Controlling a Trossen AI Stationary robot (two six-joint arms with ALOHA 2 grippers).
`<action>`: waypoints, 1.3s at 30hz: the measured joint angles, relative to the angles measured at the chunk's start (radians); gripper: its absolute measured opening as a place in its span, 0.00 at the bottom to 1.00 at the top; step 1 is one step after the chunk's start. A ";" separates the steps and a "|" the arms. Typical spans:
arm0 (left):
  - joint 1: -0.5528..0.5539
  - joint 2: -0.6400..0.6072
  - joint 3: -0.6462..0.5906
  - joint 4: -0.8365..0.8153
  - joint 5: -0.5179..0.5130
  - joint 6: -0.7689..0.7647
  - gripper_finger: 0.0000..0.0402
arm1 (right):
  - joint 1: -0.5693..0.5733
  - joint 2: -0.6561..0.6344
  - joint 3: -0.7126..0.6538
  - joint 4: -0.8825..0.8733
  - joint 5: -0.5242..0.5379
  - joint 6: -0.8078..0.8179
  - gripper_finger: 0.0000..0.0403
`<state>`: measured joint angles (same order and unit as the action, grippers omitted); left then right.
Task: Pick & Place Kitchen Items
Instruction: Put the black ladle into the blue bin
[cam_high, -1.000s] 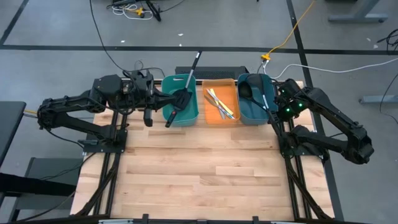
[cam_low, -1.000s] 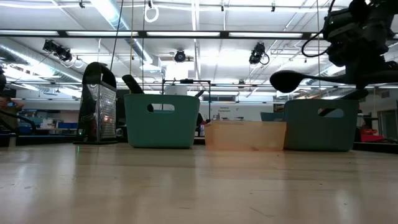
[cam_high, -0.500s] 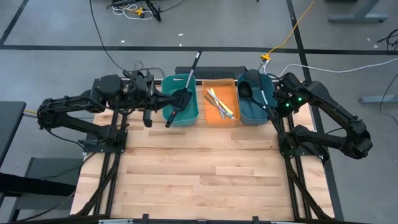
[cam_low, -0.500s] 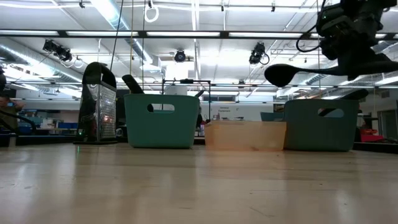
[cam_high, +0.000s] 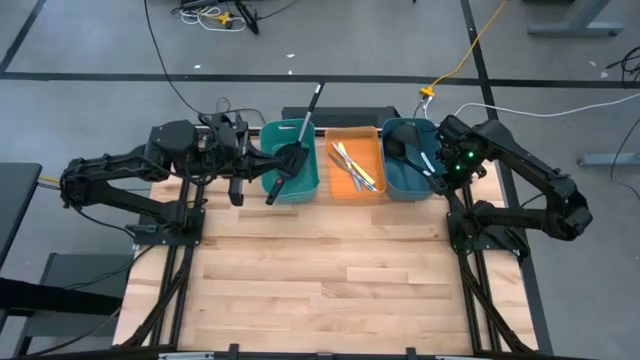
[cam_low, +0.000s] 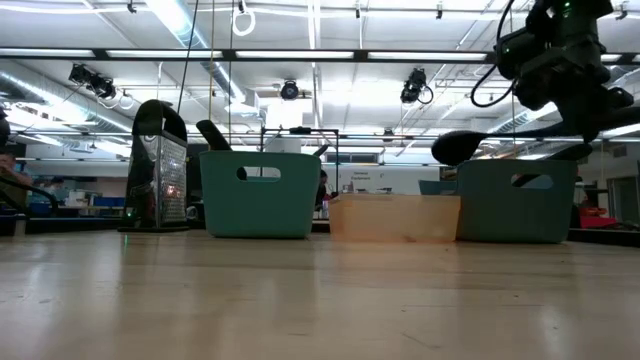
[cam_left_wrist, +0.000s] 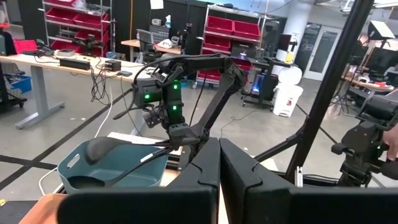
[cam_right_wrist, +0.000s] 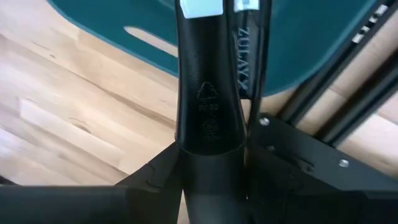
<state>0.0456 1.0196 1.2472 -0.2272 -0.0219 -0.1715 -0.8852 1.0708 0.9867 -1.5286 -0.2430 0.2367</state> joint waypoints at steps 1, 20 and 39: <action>0.000 0.000 0.000 0.000 0.000 0.000 0.01 | -0.003 0.006 0.000 -0.007 0.007 -0.010 0.36; 0.000 0.000 0.000 0.000 0.021 0.000 0.01 | -0.077 0.051 0.001 -0.033 0.060 -0.055 0.36; 0.000 0.000 0.000 0.000 0.019 -0.001 0.01 | -0.077 0.050 0.001 0.020 0.069 -0.080 0.54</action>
<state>0.0456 1.0195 1.2472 -0.2268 -0.0032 -0.1722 -0.9619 1.1206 0.9874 -1.5089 -0.1741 0.1572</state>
